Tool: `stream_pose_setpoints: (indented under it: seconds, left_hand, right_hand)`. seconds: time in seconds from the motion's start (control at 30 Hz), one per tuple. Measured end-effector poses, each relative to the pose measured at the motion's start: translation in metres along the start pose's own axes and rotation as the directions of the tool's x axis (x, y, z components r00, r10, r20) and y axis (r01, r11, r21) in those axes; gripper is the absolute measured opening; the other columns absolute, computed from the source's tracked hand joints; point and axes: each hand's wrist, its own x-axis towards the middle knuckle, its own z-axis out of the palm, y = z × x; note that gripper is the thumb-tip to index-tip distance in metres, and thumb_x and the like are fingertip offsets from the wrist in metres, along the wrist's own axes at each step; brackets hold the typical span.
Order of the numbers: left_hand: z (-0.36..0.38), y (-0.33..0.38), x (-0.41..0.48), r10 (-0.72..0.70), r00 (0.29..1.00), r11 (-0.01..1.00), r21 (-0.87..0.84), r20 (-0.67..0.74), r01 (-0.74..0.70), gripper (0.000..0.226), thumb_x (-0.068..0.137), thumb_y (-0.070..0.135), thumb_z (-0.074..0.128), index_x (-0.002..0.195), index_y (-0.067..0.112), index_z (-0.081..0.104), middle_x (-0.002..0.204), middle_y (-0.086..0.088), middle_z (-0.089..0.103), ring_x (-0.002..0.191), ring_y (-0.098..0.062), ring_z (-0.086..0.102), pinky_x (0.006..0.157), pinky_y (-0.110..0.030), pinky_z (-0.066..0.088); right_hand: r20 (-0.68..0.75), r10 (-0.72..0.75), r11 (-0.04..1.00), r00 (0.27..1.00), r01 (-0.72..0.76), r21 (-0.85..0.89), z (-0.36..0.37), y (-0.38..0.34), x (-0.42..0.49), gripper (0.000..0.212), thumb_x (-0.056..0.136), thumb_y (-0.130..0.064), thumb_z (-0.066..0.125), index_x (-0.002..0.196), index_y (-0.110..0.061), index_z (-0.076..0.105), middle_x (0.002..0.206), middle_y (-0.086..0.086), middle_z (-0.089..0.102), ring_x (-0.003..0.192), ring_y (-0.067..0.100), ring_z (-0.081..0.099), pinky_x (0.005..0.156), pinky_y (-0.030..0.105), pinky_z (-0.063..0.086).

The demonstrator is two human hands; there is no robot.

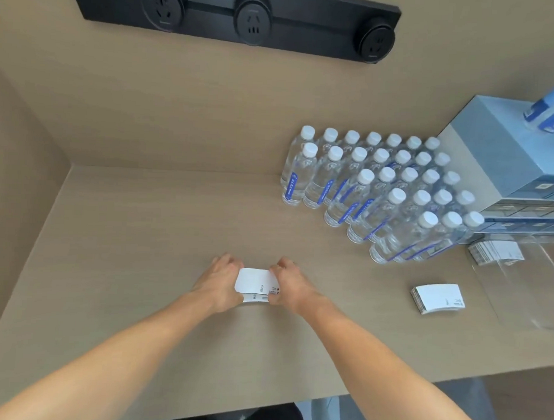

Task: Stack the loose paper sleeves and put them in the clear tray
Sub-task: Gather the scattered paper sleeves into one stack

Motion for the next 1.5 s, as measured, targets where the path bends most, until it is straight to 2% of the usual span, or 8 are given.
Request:
stream_pose_setpoints:
  seconds: [0.7,0.87,0.93,1.03,1.1,1.23,1.4,1.5]
  left_hand:
    - [0.011,-0.004,-0.016,-0.063,0.996,0.998,0.028,0.061,0.061,0.034,0.073,0.015,0.067,0.105,0.01,0.056,0.114,0.001,0.045,0.1,-0.021,0.054,0.078,-0.032,0.052]
    - [0.014,-0.015,-0.017,-0.15,0.989,0.963,-0.225,-0.002,0.146,0.044,0.067,0.031,0.081,0.096,0.014,0.054,0.1,0.003,0.046,0.094,-0.018,0.049,0.078,-0.03,0.046]
    - [0.012,-0.022,-0.02,-0.374,0.927,0.789,-0.526,-0.002,0.317,0.038,0.073,0.045,0.079,0.078,0.02,0.05,0.086,0.003,0.051,0.082,-0.019,0.049,0.076,-0.03,0.045]
    - [0.011,-0.021,-0.021,-0.533,0.79,0.186,-0.869,0.302,0.458,0.034,0.09,0.045,0.062,0.089,0.012,0.056,0.082,-0.008,0.065,0.075,-0.024,0.064,0.082,-0.038,0.055]
    - [0.012,-0.015,-0.02,-0.513,0.777,0.054,-0.89,0.364,0.453,0.033,0.094,0.041,0.056,0.097,0.008,0.057,0.088,-0.011,0.07,0.082,-0.027,0.07,0.081,-0.038,0.056]
    - [0.02,-0.011,-0.024,-0.53,0.793,0.141,-0.89,0.301,0.433,0.014,0.091,0.018,0.059,0.093,0.007,0.067,0.096,-0.013,0.073,0.089,-0.028,0.071,0.082,-0.037,0.058]
    - [0.025,-0.028,-0.038,-0.554,0.824,0.4,-0.83,0.119,0.389,0.024,0.078,-0.006,0.064,0.083,0.016,0.074,0.087,-0.003,0.075,0.082,-0.02,0.069,0.084,-0.031,0.057]
    - [0.025,-0.041,-0.045,-0.532,0.844,0.499,-0.781,0.067,0.376,0.035,0.076,-0.009,0.062,0.103,0.011,0.072,0.091,-0.002,0.074,0.086,-0.019,0.068,0.073,-0.021,0.051]
  right_hand:
    - [0.027,-0.066,0.998,0.997,0.066,0.007,0.015,-0.005,-0.008,0.039,0.076,-0.002,0.061,0.115,-0.007,0.058,0.127,0.007,0.048,0.116,0.028,0.049,0.094,0.031,0.048]
    - [0.051,0.088,0.973,0.995,-0.097,0.21,0.013,-0.009,-0.014,0.074,0.076,-0.013,0.073,0.142,-0.007,0.04,0.138,0.008,0.043,0.128,0.027,0.044,0.106,0.032,0.041]
    - [-0.009,0.297,0.859,0.955,-0.263,0.44,0.012,-0.01,-0.018,0.071,0.078,-0.019,0.074,0.138,0.0,0.041,0.126,0.013,0.055,0.116,0.029,0.055,0.099,0.037,0.047]
    - [0.059,0.497,0.624,0.866,-0.404,0.669,0.015,-0.027,-0.022,0.047,0.088,-0.022,0.063,0.127,-0.001,0.05,0.113,0.006,0.058,0.103,0.025,0.058,0.094,0.035,0.049]
    - [0.132,0.479,0.545,0.868,-0.413,0.73,0.02,-0.044,-0.025,0.035,0.091,-0.023,0.058,0.125,-0.016,0.049,0.121,0.006,0.053,0.111,0.023,0.054,0.091,0.026,0.041]
    - [0.081,0.538,0.541,0.839,-0.417,0.73,0.03,-0.059,-0.031,0.046,0.091,-0.015,0.053,0.136,-0.006,0.047,0.132,0.009,0.055,0.12,0.026,0.055,0.09,0.024,0.043]
    - [0.165,0.603,0.222,0.781,-0.363,0.905,0.039,-0.054,-0.033,0.048,0.087,0.002,0.057,0.133,-0.007,0.05,0.123,0.009,0.064,0.096,0.023,0.06,0.079,0.025,0.047]
    - [0.172,0.621,0.218,0.764,-0.379,0.899,0.052,-0.061,-0.038,0.026,0.083,0.006,0.054,0.105,-0.001,0.066,0.104,0.01,0.071,0.082,0.022,0.063,0.072,0.027,0.048]
